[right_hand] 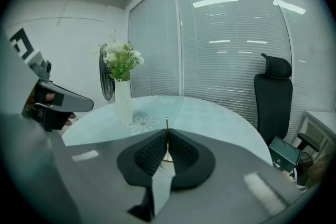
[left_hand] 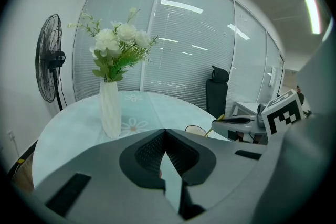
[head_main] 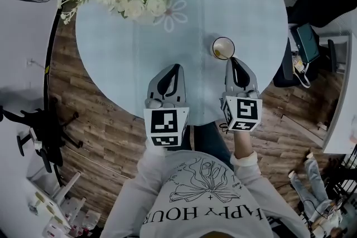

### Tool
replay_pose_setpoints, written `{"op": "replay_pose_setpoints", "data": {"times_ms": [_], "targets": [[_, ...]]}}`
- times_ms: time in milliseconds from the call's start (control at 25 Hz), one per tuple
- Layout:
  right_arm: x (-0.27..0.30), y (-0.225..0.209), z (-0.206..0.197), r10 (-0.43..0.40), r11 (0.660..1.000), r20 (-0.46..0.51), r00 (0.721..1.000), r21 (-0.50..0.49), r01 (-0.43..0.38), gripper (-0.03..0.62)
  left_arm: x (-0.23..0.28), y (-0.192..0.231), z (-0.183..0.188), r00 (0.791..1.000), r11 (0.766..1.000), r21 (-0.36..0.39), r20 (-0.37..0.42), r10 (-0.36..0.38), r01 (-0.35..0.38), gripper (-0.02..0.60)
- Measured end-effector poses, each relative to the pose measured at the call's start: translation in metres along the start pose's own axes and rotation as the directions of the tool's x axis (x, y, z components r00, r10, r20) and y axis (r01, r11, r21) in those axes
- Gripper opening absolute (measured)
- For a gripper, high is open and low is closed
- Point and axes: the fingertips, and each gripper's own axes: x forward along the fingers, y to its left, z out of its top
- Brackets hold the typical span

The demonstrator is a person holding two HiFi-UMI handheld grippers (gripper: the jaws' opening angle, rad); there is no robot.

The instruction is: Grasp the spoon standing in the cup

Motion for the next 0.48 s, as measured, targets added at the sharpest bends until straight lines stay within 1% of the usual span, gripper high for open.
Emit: {"op": "replay_pose_setpoints", "data": {"times_ms": [240, 480], "targets": [[-0.017, 0.0, 0.03, -0.014, 1.0, 0.068, 0.998, 0.001, 0.014, 0.015, -0.011, -0.007, 0.021, 0.999, 1.0, 0.015, 0.051, -0.008, 0.008, 0.006], [-0.037, -0.002, 0.066, -0.04, 0.999, 0.142, 0.989, 0.004, 0.04, 0.015, -0.026, -0.012, 0.043, 0.994, 0.999, 0.031, 0.105, -0.015, 0.012, 0.006]]}}
